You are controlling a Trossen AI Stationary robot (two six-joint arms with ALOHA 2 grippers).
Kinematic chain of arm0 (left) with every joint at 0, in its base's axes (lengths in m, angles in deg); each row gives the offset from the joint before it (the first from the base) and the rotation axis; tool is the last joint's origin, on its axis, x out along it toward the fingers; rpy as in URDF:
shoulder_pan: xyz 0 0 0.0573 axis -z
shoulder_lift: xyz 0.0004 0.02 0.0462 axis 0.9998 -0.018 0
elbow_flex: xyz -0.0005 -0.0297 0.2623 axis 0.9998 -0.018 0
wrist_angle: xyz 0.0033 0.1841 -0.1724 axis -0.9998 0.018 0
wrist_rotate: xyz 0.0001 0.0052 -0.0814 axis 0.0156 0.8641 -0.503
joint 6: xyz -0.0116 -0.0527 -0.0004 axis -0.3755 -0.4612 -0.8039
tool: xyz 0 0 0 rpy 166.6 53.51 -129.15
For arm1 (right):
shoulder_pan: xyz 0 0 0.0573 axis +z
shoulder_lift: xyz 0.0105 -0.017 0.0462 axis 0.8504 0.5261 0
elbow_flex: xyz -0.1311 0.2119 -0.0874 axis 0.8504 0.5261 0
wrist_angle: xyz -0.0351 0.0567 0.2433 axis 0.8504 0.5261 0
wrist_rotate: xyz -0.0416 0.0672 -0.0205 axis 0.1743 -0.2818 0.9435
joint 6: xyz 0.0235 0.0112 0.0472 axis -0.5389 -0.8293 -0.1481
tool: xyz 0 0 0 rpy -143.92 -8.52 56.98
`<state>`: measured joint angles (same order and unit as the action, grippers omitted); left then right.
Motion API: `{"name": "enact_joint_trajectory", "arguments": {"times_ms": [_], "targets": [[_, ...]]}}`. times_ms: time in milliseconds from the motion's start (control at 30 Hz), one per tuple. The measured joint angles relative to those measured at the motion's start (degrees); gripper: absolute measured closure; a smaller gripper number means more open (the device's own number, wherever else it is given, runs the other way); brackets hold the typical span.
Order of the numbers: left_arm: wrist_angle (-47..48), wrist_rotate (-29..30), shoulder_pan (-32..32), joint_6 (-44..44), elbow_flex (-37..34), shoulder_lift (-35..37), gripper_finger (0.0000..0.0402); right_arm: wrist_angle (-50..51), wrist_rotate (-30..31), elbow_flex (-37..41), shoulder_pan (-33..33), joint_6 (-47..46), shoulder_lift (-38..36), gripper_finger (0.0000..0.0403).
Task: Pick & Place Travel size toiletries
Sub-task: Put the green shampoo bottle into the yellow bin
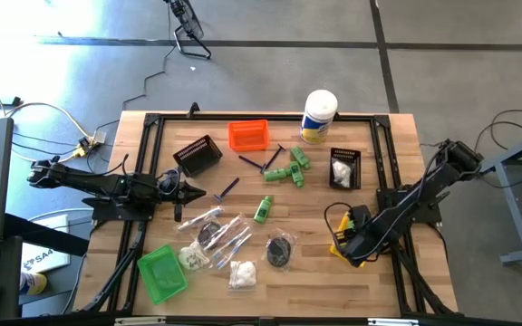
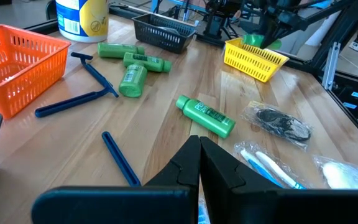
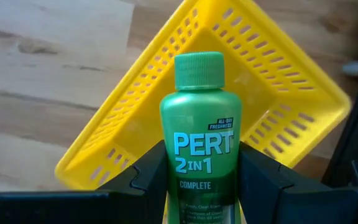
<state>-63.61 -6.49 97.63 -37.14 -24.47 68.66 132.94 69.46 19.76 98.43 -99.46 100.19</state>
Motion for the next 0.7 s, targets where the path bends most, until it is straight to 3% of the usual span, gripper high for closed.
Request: {"name": "enact_joint_trajectory", "arguments": {"times_ms": [367, 700], "targets": [[0.0, 0.0, 0.0, 0.0, 0.0, 0.0, 0.0398, -7.8, 1.9, 4.8, 0.3, -2.2, -0.1, 0.026], [0.0, 0.0, 0.0, 0.0, 0.0, 0.0, 0.0398, -8.4, 1.6, 5.6, 0.3, -2.2, -0.1, 0.026]]}}
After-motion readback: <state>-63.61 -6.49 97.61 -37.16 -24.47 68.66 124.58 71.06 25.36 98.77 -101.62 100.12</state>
